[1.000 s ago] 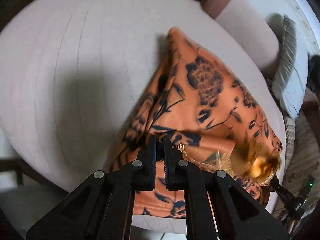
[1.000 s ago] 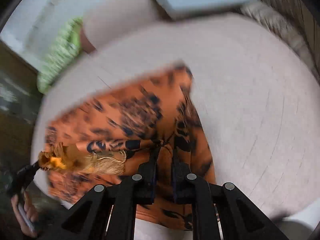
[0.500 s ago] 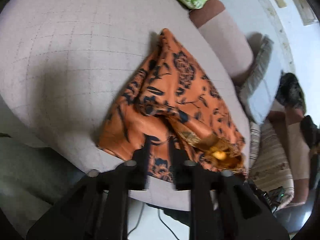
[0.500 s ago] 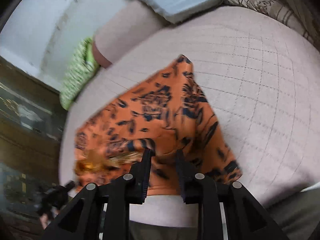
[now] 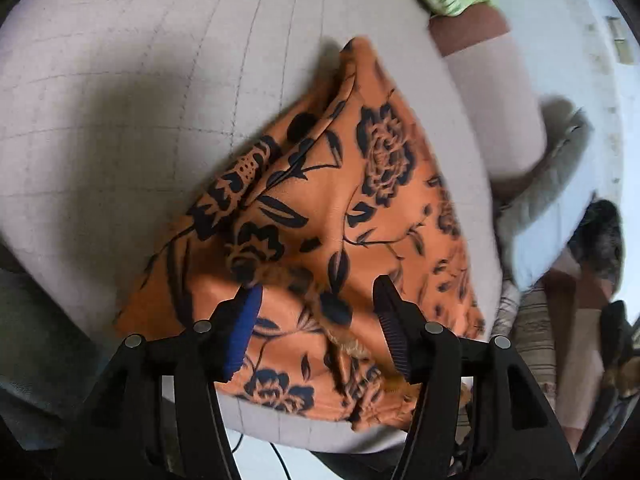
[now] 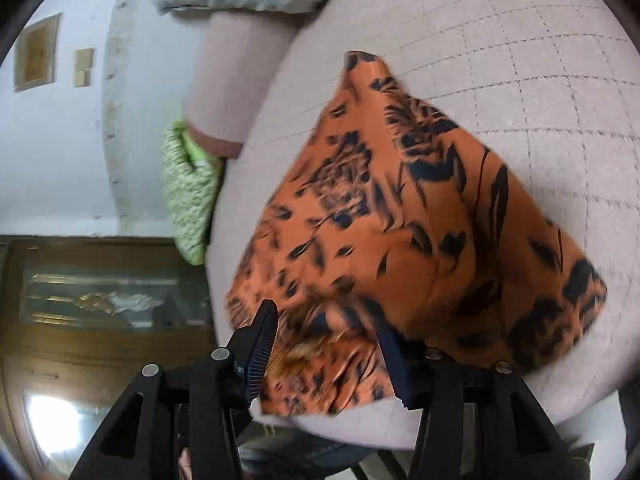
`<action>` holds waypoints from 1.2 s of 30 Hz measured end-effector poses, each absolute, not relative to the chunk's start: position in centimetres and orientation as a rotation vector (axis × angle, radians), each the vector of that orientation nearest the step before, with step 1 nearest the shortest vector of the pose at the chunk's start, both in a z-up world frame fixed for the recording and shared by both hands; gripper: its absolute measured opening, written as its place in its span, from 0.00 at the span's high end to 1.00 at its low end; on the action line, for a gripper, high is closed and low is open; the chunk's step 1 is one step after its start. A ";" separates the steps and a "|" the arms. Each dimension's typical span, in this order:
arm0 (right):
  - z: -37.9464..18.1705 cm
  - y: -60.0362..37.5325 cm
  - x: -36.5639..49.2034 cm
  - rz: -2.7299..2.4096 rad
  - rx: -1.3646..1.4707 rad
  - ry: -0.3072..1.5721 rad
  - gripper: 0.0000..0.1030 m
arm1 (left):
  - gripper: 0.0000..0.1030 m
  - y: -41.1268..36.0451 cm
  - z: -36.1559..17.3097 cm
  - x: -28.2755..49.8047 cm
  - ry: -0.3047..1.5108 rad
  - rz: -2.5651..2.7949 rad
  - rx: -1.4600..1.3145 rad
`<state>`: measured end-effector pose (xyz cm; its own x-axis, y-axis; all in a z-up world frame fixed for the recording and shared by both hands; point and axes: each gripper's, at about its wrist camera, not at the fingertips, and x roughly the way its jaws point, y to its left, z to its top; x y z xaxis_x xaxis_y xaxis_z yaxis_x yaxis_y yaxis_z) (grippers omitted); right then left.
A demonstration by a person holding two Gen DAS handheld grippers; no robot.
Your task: Fold small clothes
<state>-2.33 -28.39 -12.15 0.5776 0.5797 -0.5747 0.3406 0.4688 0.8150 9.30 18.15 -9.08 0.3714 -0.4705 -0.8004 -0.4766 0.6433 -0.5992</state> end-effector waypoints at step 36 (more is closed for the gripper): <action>-12.2 -27.3 -1.8 -0.147 0.555 1.142 0.94 | 0.85 16.8 -8.6 3.5 1.194 -0.050 -0.605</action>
